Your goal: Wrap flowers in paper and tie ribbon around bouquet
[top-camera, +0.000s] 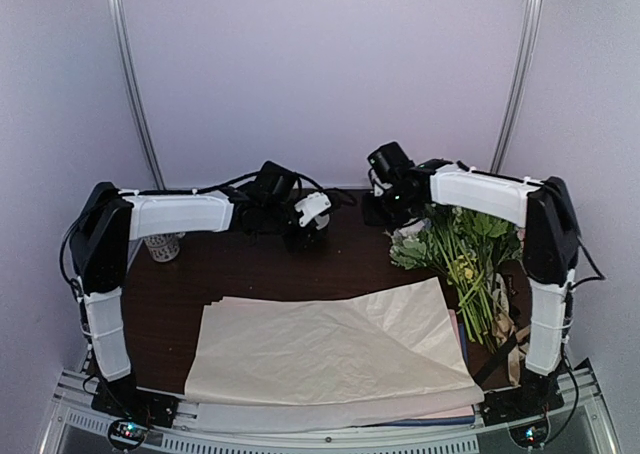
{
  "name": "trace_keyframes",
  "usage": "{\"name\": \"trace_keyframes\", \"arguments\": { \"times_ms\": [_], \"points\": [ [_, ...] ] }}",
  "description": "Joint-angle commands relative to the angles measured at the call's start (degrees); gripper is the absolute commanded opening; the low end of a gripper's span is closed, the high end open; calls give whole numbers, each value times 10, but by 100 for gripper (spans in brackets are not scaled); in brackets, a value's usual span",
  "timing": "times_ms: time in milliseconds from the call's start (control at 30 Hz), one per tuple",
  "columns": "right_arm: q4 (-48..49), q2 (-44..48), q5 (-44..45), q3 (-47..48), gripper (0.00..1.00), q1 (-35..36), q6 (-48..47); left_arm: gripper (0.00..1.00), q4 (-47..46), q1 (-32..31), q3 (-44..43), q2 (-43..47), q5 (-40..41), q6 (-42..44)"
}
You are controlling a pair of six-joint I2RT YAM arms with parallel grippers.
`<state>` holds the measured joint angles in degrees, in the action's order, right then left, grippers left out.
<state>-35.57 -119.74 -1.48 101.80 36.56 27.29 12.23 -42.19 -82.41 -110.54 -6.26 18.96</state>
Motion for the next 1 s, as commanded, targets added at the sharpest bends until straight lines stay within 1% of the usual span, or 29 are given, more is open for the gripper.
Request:
{"name": "trace_keyframes", "arguments": {
  "times_ms": [0, 67, 100, 167, 233, 300, 367, 467, 533, 667, 800, 967],
  "points": [
    [49, 153, 52, -117, 5, -59, 0, 41, 88, -18, -106, -75, -84, 118],
    [49, 196, 62, -159, 5, -78, -8, 41, 123, -26, -175, -125, -50, 155],
    [45, 210, 69, -178, 5, -87, -14, 40, 140, -28, -215, -160, -20, 168],
    [34, 230, 79, -200, 5, -96, -23, 39, 165, -28, -286, -206, 9, 190],
    [29, 244, 85, -220, 5, -102, -32, 36, 151, -28, -323, -239, 39, 200],
    [21, 253, 87, -232, 5, -106, -37, 34, 163, -28, -375, -279, 63, 218],
    [12, 259, 85, -238, 5, -107, -41, 31, 163, -29, -413, -317, 107, 236],
    [-2, 264, 74, -235, 5, -108, -52, 20, 137, -31, -451, -363, 194, 267],
    [-17, 266, 69, -228, 5, -108, -60, 17, 118, -31, -467, -380, 234, 277],
    [-28, 277, 67, -224, 5, -108, -71, 14, 81, -27, -469, -391, 273, 289],
    [-29, 293, 70, -228, 5, -108, -82, 14, 57, -5, -477, -402, 291, 288],
    [-58, 312, 95, -224, 6, -108, -105, 14, 71, 41, -495, -410, 299, 284]
  ]
}}
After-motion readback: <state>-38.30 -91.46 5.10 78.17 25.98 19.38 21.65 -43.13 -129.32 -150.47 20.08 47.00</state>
